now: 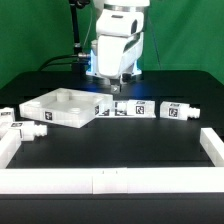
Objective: Assemble one leg
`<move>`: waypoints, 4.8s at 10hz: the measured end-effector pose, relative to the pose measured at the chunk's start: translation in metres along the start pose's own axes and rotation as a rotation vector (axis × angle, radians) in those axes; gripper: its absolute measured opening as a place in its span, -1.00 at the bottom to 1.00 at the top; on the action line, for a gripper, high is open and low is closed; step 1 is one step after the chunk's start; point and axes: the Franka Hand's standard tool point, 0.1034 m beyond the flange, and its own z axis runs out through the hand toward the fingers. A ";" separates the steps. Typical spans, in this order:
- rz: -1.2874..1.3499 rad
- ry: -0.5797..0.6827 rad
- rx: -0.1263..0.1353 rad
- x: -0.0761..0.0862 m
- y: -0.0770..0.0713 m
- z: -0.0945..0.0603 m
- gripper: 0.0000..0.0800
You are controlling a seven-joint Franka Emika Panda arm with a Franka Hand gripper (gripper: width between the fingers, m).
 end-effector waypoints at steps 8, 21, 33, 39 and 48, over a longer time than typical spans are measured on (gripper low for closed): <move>0.023 0.015 -0.037 -0.072 0.014 0.016 0.62; 0.032 -0.002 0.007 -0.126 0.022 0.046 0.62; 0.033 -0.001 0.046 -0.133 0.020 0.078 -0.63; 0.044 0.000 0.035 -0.134 0.017 0.073 -0.86; 0.705 0.005 -0.088 -0.040 0.078 -0.009 -0.86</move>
Offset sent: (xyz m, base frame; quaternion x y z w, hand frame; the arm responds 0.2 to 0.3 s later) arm -0.0133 -0.0580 -0.0221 -0.0324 0.0371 -0.0075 0.9988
